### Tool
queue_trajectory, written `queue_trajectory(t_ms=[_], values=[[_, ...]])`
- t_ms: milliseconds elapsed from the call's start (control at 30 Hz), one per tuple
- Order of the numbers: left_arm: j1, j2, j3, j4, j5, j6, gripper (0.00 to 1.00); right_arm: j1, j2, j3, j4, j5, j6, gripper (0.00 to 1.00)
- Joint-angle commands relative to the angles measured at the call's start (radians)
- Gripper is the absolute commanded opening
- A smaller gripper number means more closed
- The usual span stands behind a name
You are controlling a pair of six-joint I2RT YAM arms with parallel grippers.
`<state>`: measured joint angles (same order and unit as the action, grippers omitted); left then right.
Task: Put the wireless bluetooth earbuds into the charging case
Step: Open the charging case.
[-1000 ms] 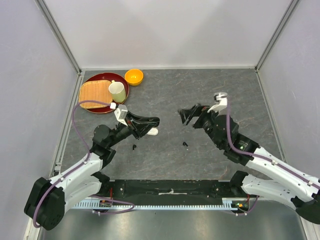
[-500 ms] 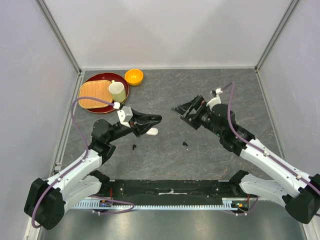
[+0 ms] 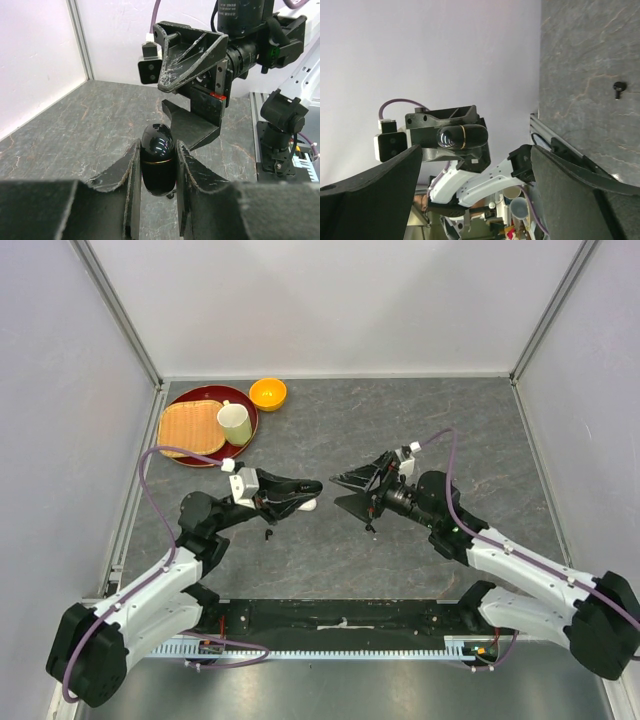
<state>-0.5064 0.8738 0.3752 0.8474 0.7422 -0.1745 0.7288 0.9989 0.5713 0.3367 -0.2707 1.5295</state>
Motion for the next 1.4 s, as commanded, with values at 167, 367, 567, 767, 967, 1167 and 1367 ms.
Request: queue_trajectory(t_ms=[167, 367, 567, 767, 967, 1167, 1367], values=[[-0.011, 0.01, -0.03, 0.189, -0.05, -0.112, 0.02, 0.076, 0.194, -0.004, 0.413, -0.051, 0.156, 0.9], [-0.034, 0.021, -0.032, 0.196, -0.063, -0.117, 0.02, 0.103, 0.271, 0.001, 0.515, -0.055, 0.17, 0.77], [-0.049, -0.001, -0.044, 0.165, -0.096, -0.097, 0.02, 0.109, 0.265, 0.004, 0.504, -0.062, 0.181, 0.72], [-0.055, -0.001, -0.039, 0.154, -0.115, -0.086, 0.02, 0.118, 0.239, 0.001, 0.483, -0.062, 0.192, 0.64], [-0.07, -0.001, -0.041, 0.145, -0.132, -0.083, 0.02, 0.123, 0.239, -0.005, 0.512, -0.076, 0.218, 0.52], [-0.076, 0.001, -0.033, 0.114, -0.149, -0.091, 0.03, 0.132, 0.216, -0.011, 0.512, -0.07, 0.221, 0.23], [-0.077, 0.022, -0.016, 0.093, -0.132, -0.152, 0.29, 0.13, 0.187, -0.014, 0.502, -0.052, 0.196, 0.06]])
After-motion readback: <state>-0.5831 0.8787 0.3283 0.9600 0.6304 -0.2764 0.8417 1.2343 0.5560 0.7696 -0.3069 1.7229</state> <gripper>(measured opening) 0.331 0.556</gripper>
